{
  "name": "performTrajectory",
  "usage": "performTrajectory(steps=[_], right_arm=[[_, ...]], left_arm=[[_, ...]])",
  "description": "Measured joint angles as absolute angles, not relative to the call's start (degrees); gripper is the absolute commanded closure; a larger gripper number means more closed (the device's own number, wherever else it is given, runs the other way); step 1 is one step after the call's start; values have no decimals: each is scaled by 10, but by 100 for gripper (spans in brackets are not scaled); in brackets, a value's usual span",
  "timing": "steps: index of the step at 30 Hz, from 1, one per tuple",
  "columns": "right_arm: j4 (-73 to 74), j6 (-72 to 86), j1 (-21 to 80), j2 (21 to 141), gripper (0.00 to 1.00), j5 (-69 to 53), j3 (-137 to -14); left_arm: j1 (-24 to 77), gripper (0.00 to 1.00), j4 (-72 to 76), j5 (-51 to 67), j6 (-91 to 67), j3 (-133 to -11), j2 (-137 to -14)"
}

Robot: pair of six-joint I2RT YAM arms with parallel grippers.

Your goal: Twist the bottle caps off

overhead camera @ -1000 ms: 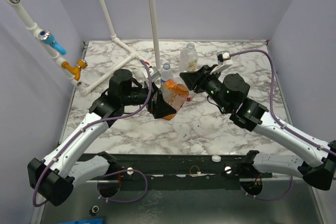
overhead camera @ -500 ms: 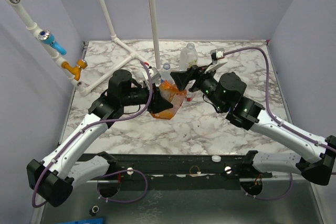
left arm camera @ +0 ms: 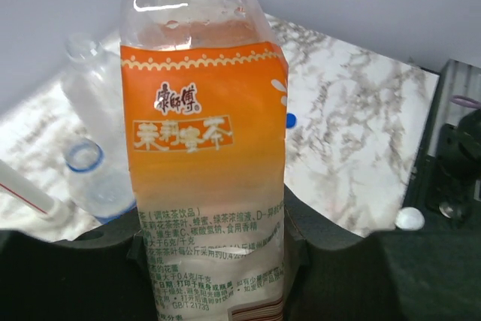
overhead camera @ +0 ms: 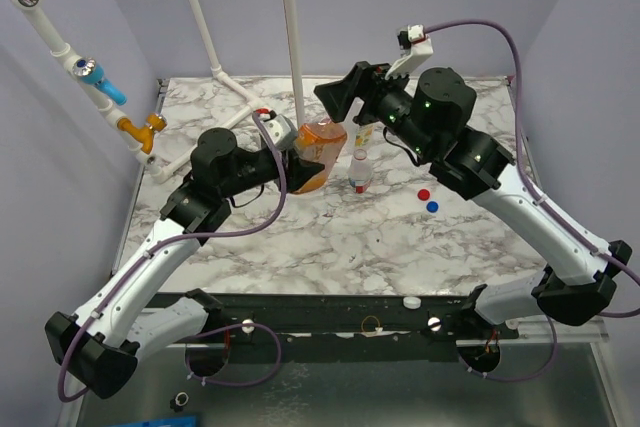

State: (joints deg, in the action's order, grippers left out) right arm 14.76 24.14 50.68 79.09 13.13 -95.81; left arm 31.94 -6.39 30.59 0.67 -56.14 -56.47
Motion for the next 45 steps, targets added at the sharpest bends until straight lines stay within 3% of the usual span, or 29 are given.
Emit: performTrajectory(steps=[14,22,26,31,38,43,44,45], right_arm=[[155,262,465,808,55,6,-982],[115,256,464,811,88,-25,-968],[92,255,460,812,99,-30,-956],[33,260,424,812,100,-102,-926],[-85,305,340,813,99,-378,-878],[-152,309,330,801,99,-467,-855],[-158,309,329,798,90,-477,-852],[-162,307,329,795,74,-484,-851]], left_arm=[[319,88,-24,273,91,-587,-552],[319,89,-10,256,69,-587,-552],[319,89,-4,256,50,-585,-554],[319,88,0,263,2,-584,-556],[319,93,11,337,-78,-584,-558],[319,98,19,390,-95,-584,-558],[319,98,21,397,-96,-584,-558],[319,98,24,406,-98,-584,-558]])
